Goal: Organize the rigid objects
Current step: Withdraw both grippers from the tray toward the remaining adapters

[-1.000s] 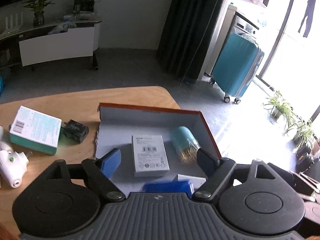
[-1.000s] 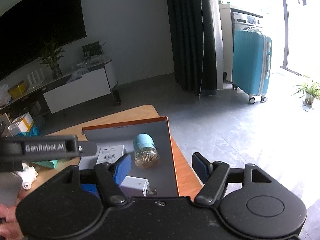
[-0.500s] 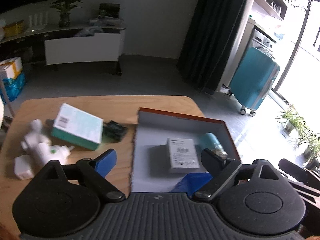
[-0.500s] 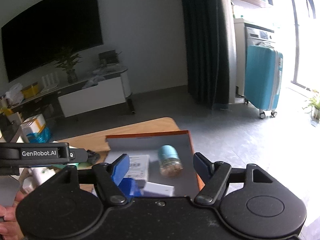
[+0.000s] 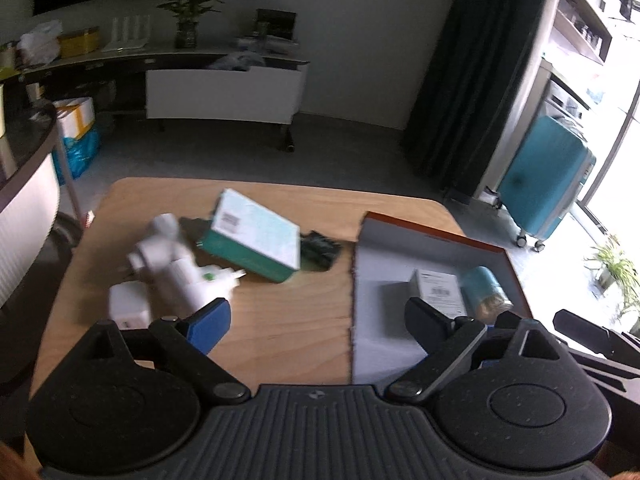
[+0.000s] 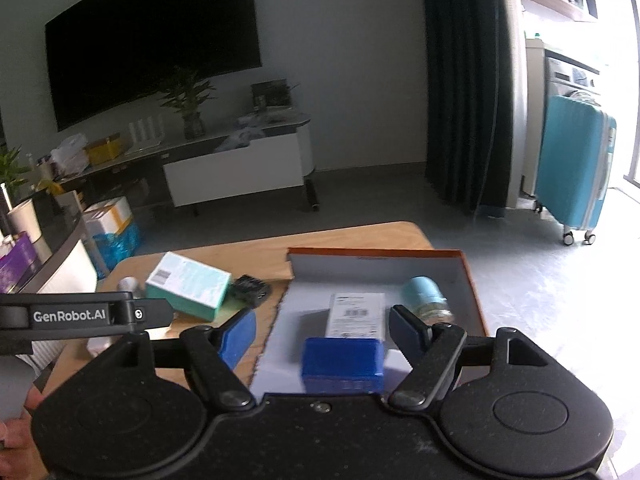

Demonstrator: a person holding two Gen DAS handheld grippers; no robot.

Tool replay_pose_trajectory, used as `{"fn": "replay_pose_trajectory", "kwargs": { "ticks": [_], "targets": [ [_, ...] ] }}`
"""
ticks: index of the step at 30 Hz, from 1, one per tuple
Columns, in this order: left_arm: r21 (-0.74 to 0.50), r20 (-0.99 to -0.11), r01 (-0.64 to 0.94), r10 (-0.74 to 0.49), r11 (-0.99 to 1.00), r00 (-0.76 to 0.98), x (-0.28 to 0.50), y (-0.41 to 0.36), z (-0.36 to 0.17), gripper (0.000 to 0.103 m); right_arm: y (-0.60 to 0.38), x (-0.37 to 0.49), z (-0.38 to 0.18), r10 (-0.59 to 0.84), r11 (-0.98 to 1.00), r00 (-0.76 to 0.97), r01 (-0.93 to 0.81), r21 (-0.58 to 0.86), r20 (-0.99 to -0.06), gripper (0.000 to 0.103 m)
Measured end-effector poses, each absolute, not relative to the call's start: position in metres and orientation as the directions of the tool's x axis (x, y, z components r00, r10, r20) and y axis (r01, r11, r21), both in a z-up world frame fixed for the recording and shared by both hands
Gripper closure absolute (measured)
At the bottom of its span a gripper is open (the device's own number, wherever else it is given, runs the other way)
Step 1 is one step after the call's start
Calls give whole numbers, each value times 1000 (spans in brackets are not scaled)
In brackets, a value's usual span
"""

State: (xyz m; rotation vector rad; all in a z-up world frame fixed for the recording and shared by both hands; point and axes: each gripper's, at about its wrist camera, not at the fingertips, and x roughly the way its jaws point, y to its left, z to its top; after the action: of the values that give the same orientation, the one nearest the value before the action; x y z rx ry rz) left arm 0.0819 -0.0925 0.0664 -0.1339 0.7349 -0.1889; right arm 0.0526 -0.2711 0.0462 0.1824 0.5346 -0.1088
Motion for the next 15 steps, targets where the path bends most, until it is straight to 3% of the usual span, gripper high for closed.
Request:
{"fn": "replay_pose_trajectory", "kwargs": {
  "ticks": [15],
  "targets": [
    [-214,-672,-33,-122,976,731,75,-19,50,6,-226,69,38,37,991,842,40,131,-539,16]
  ]
}}
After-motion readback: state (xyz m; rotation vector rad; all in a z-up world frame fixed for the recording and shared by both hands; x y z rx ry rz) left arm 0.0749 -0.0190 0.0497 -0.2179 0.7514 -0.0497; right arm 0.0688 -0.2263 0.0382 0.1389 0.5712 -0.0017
